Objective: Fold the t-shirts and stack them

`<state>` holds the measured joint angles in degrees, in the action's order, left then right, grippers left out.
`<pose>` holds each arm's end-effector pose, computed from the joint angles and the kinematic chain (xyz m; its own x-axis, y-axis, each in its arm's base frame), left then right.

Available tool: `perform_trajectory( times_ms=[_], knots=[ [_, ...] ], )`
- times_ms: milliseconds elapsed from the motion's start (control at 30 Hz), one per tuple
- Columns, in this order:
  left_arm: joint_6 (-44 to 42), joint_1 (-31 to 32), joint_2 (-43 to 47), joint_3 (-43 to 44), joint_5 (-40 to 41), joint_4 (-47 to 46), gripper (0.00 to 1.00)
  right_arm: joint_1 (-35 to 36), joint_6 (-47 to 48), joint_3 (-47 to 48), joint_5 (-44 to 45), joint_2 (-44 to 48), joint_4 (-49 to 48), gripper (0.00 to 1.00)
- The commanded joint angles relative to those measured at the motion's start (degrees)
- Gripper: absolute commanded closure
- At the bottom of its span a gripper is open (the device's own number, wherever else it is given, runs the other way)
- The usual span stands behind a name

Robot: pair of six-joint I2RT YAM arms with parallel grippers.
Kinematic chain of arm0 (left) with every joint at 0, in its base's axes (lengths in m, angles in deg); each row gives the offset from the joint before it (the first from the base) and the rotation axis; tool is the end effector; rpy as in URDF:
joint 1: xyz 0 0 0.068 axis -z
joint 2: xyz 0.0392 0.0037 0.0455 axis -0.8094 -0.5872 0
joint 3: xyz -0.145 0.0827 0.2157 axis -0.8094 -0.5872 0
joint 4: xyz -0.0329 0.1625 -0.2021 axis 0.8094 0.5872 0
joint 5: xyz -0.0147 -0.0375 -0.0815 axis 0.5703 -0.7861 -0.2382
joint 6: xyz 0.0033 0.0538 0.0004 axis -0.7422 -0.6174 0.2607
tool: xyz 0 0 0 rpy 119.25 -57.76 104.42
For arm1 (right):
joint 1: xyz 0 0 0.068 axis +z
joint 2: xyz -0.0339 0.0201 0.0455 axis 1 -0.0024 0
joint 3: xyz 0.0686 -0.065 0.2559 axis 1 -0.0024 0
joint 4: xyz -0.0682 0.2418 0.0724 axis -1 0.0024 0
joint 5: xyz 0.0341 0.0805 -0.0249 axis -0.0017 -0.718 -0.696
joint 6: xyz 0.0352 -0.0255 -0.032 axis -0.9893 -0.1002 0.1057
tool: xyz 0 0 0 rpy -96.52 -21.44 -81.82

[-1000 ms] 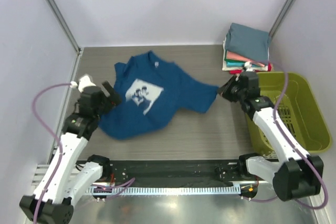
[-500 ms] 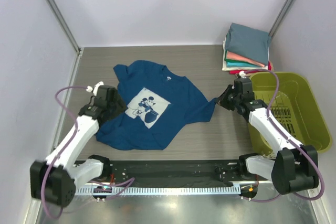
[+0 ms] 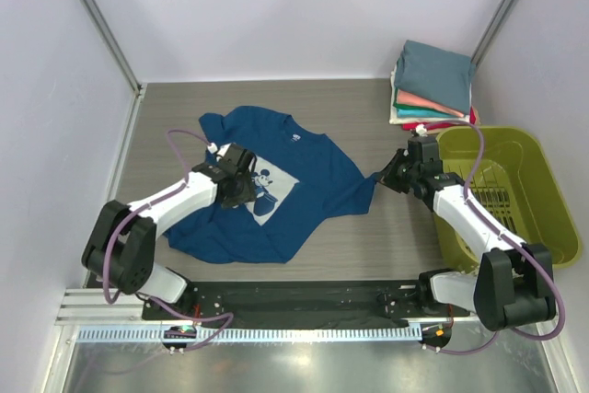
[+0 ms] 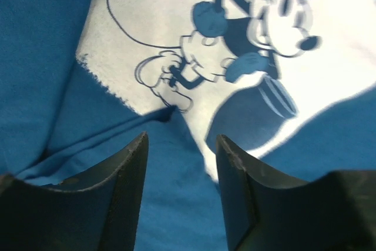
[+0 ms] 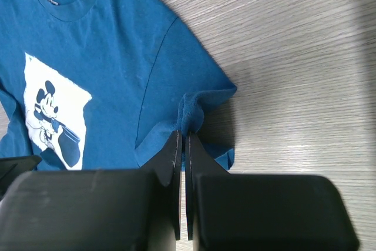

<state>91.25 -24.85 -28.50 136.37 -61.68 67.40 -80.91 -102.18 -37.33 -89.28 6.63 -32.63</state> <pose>0.2454 -0.1281 0.1970 -0.8298 -0.3176 -0.4589 -0.2670 0.9480 -0.1732 0.2457 0.0437 0.2232 -0.7010 0.4818 -0.5257 0.2030 0.8416 0.5006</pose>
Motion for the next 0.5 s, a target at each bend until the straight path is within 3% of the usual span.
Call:
perform_trajectory(
  times_ms=[0,300,467],
  knots=[
    [-1.12,0.43,-3.51,2.06,3.24,-0.97,0.5,0.28,1.12,0.82,-0.25,-0.29,-2.65,0.99],
    [-0.68,1.57,-7.74,2.32,5.0,-0.97,0.56,0.28,1.29,0.47,-0.25,-1.34,-3.18,0.99],
    [-0.59,1.83,-7.75,2.41,5.79,-0.8,0.71,0.28,1.2,0.38,-0.25,-1.26,-3.27,0.99]
  ],
)
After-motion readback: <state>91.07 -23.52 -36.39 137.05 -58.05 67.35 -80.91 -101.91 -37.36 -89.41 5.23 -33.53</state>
